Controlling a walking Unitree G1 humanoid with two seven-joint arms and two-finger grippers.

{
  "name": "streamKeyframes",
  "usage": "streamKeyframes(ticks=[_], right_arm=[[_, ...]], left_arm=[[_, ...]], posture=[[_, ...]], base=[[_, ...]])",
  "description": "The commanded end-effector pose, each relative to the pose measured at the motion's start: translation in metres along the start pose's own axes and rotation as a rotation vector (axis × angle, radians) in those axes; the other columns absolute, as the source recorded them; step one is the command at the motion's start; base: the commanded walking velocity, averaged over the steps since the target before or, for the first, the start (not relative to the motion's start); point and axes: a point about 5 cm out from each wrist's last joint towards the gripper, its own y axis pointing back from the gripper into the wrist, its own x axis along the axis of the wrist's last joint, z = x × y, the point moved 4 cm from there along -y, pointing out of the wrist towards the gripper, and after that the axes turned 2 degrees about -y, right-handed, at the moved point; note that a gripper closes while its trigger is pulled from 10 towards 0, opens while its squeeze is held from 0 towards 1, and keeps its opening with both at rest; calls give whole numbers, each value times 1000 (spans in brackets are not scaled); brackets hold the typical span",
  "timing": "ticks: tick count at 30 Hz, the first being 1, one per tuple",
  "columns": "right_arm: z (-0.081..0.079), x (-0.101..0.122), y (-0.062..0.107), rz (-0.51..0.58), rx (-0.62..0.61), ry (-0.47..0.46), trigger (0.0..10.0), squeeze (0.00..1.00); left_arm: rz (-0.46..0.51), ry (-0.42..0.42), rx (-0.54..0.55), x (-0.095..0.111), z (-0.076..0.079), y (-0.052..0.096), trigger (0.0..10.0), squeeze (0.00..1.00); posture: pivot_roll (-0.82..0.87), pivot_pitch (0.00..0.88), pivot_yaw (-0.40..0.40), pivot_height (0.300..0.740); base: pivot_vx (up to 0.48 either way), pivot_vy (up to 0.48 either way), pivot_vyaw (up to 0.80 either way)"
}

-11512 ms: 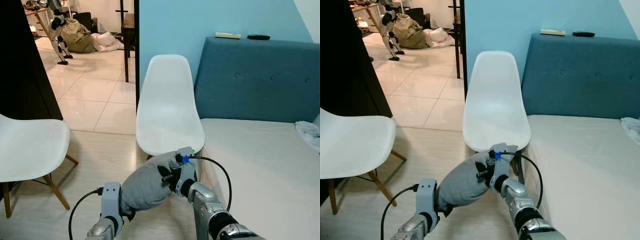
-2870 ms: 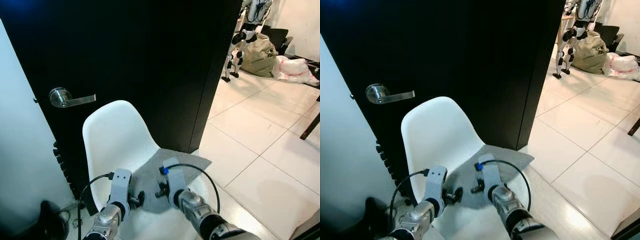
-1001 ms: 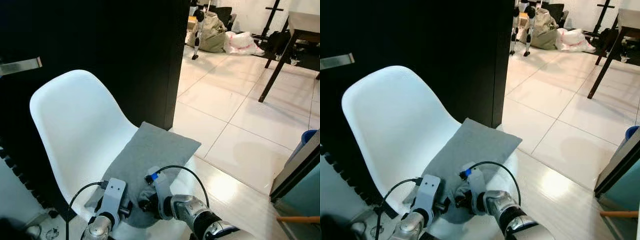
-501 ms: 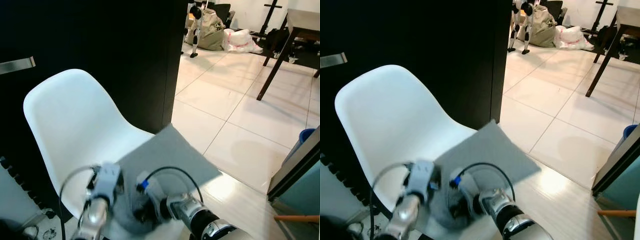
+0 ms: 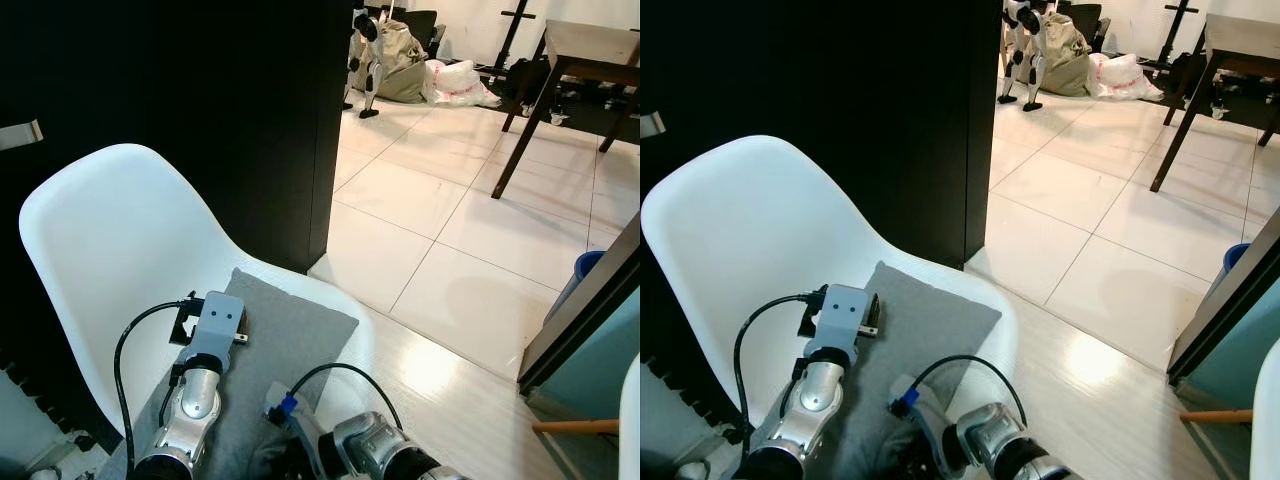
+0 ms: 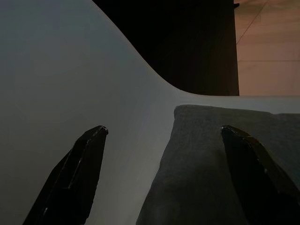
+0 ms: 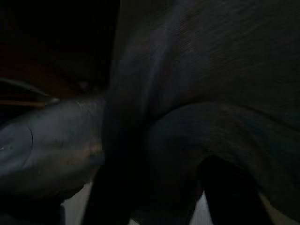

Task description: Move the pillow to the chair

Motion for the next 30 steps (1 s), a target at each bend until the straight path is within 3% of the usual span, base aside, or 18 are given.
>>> streamKeyframes(ticks=[1, 6, 9, 10, 12, 15, 17, 20, 23, 24, 26, 28, 29, 30], right_arm=[[-27, 34, -33, 139, 72, 7, 10000, 1000], [-15, 63, -20, 315, 10, -63, 10000, 1000], [-12, 69, -13, 365, 16, -85, 10000, 1000], [-6, 80, 5, 465, 52, -133, 10000, 1000], [-5, 82, 14, 498, 86, -147, 10000, 1000], [-6, 78, 26, 510, 158, -150, 10000, 1000], [-7, 57, 33, 434, 205, -133, 10000, 1000], [-7, 38, 40, 375, 227, -133, 10000, 1000], [-6, 33, 44, 372, 225, -144, 10000, 1000], [3, 19, 54, 335, 163, -142, 10000, 1000], [17, 16, 65, 340, 42, -112, 10000, 1000], [34, 32, 82, 467, -81, -148, 10000, 1000], [34, 32, 82, 467, -81, -148, 10000, 1000], [40, 40, 91, 537, -123, -173, 10000, 1000]], left_arm=[[-20, -14, -6, -2, 3, 0, 10000, 0], [-22, -11, -24, 0, 10, -1, 10000, 0], [-23, -10, -28, 0, 11, -1, 10000, 0], [-24, -9, -36, 1, 13, -3, 10000, 0], [-25, -9, -39, 2, 14, -4, 10000, 0], [-29, -11, -44, 2, 15, -6, 10000, 0], [-31, -18, -49, 3, 15, -10, 10000, 0], [-31, -24, -54, 5, 15, -13, 10000, 0], [-32, -26, -55, 5, 15, -14, 10000, 0], [-36, -27, -55, 5, 15, -16, 10000, 0], [-40, -29, -53, 5, 15, -17, 10000, 0], [-45, -30, -51, 3, 15, -17, 10000, 0], [-45, -30, -51, 3, 15, -17, 10000, 0], [-49, -31, -50, 2, 15, -17, 10000, 0]], posture=[[116, 0, -70, 590], [108, 0, -68, 590], [105, 0, -67, 590], [100, 0, -66, 590], [94, 0, -64, 590], [89, 0, -64, 590], [78, 0, -61, 590], [76, 0, -65, 590], [75, 0, -66, 590], [71, 0, -71, 590], [69, 0, -72, 590], [64, 0, -77, 590], [64, 0, -77, 590], [59, 0, -78, 590]], base=[[0, 0, 0], [0, 0, 0], [0, 0, 0], [0, 0, 0], [0, 0, 0], [0, 0, 0], [0, 0, 0], [0, 0, 0], [0, 0, 0], [0, 0, 0], [0, 0, 0], [0, 0, 0], [0, 0, 0], [0, 0, 0]])
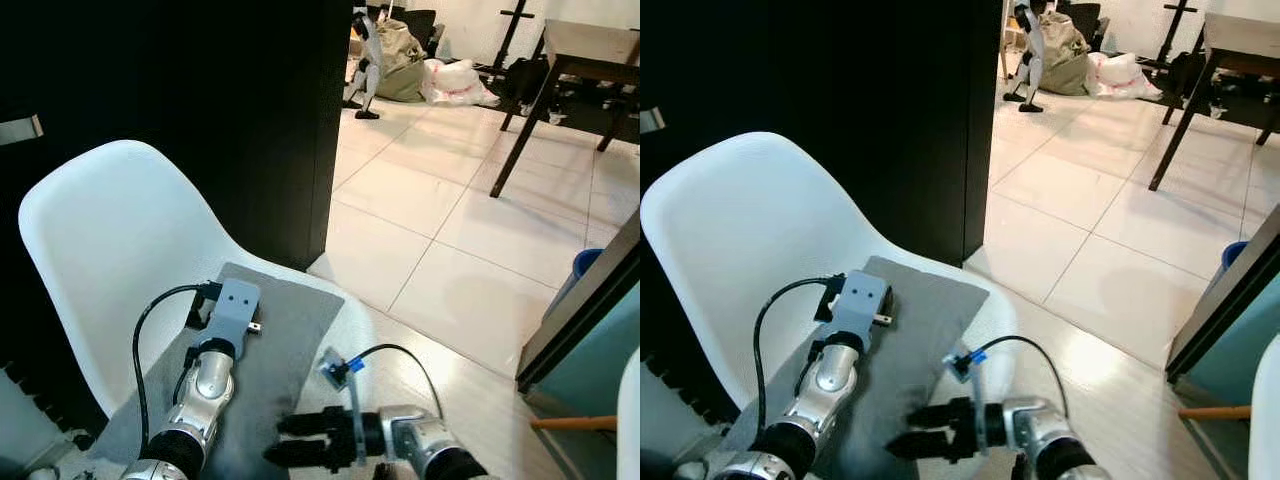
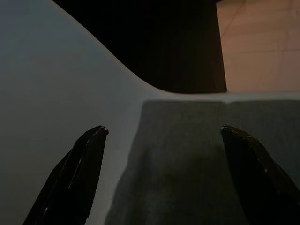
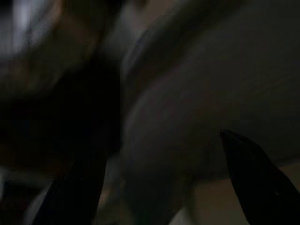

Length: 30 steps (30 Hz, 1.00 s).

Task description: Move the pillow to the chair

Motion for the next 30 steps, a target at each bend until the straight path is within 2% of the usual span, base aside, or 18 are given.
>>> streamKeyframes(ticks=[1, 2, 4, 11, 12, 15, 17, 20, 22, 25, 26, 30], right_arm=[[11, 31, 8, 166, -91, -13, 10000, 1000], [11, 31, 8, 166, -91, -13, 10000, 1000], [18, 57, 26, 348, -119, -79, 10000, 1000], [23, 60, 36, 420, -150, -121, 10000, 1000], [35, 59, 41, 443, -259, -145, 10000, 0], [58, 52, 58, 520, -465, -233, 10000, 0], [65, 52, 69, 604, -513, -287, 10000, 0], [71, 44, 79, 628, -579, -318, 10000, 0], [71, 44, 79, 628, -579, -318, 10000, 0], [79, 29, 90, 635, -669, -365, 10000, 0], [79, 29, 90, 635, -669, -365, 10000, 0], [84, 4, 94, 602, -757, -411, 10000, 0]], left_arm=[[-25, -16, -3, -6, 0, 1, 10000, 0], [-25, -16, -3, -6, 0, 1, 10000, 0], [-40, -22, -12, -10, 2, 3, 10000, 0], [-43, -20, -11, -11, 2, 3, 10000, 0], [-51, -6, 4, -11, -1, 1, 10000, 0], [-135, 127, 85, -24, -19, -1, 10000, 0], [-173, 201, 117, -31, -29, -1, 10000, 0], [-187, 284, 133, -36, -39, -1, 10000, 0], [-187, 284, 133, -36, -39, -1, 10000, 0], [-183, 364, 98, -38, -44, -1, 10000, 0], [-183, 364, 98, -38, -44, -1, 10000, 0], [-154, 490, 30, -34, -44, -5, 10000, 0]], posture=[[55, 0, -79, 590], [55, 0, -79, 590], [47, 0, -80, 590], [45, 0, -82, 590], [45, 0, -82, 590], [42, 0, -78, 590], [43, 0, -77, 590], [40, 0, -70, 605], [40, 0, -70, 605], [44, 0, -67, 620], [44, 0, -67, 620], [50, 0, -61, 645]], base=[[0, 0, 0], [0, 0, 0], [0, 0, 0], [0, 0, 0], [0, 0, 0], [0, 0, 0], [0, 0, 0], [0, 0, 0], [0, 0, 0], [0, 0, 0], [0, 0, 0], [0, 0, 0]])
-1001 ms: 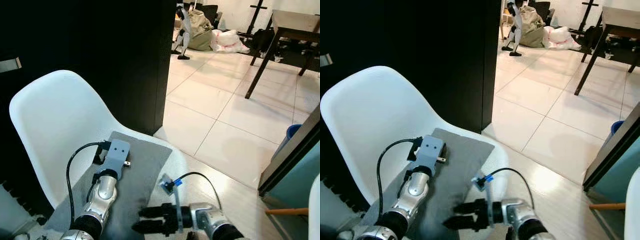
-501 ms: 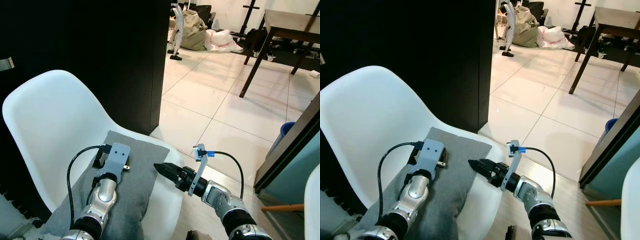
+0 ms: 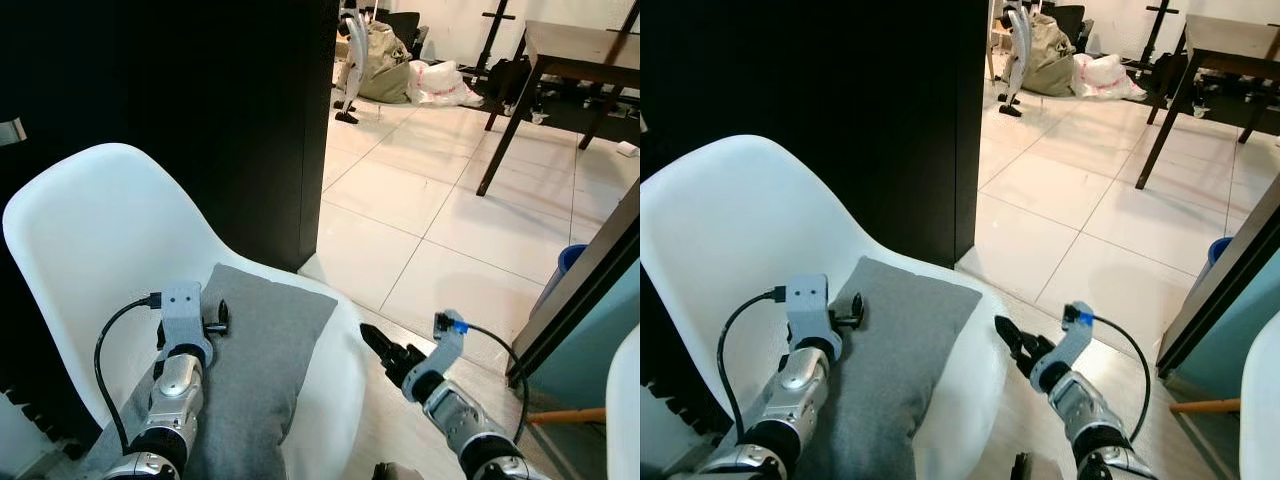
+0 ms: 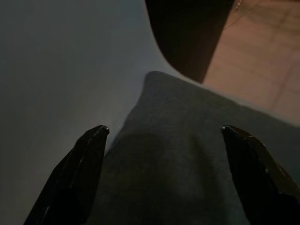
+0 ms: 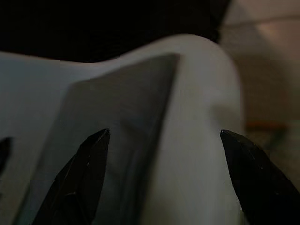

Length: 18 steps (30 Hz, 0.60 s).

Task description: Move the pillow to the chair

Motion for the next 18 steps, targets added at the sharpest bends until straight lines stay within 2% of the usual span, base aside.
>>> streamKeyframes(ticks=[1, 3, 5, 10, 12, 13, 14, 16, 18], right_arm=[[5, -5, 2, -9, -33, 6, 10000, 0], [6, -7, 3, -14, -36, 9, 10000, 0], [11, -18, 6, -50, -67, 22, 10000, 0], [14, -26, 8, -71, -88, 31, 10000, 0], [15, -28, 9, -77, -94, 34, 10000, 0], [18, -31, 11, -85, -108, 37, 10000, 0], [19, -32, 11, -86, -113, 36, 10000, 0], [19, -32, 11, -86, -113, 36, 10000, 0], [20, -34, 12, -91, -119, 37, 10000, 0]], left_arm=[[2, 37, -25, 3, -1, -2, 10000, 0], [7, 44, -37, 5, 1, -3, 10000, 0], [47, 59, -139, 15, 17, -5, 10000, 0], [61, 36, -232, 19, 32, -5, 10000, 0], [50, 15, -254, 16, 36, -4, 10000, 0], [15, -10, -279, 6, 40, 0, 10000, 0], [-14, -17, -284, -2, 41, 4, 10000, 0], [-14, -17, -284, -2, 41, 4, 10000, 0], [-62, -35, -289, -16, 41, 10, 10000, 0]], posture=[[50, 0, -61, 645], [50, 0, -61, 650], [56, 0, -59, 665], [62, 0, -57, 680], [62, 0, -56, 685], [64, 0, -58, 695], [62, 0, -57, 700], [62, 0, -57, 700], [63, 0, -57, 710]], base=[[0, 0, 0], [0, 0, 0], [0, 0, 0], [0, 0, 0], [0, 0, 0], [0, 0, 0], [0, 0, 0], [0, 0, 0], [0, 0, 0]])
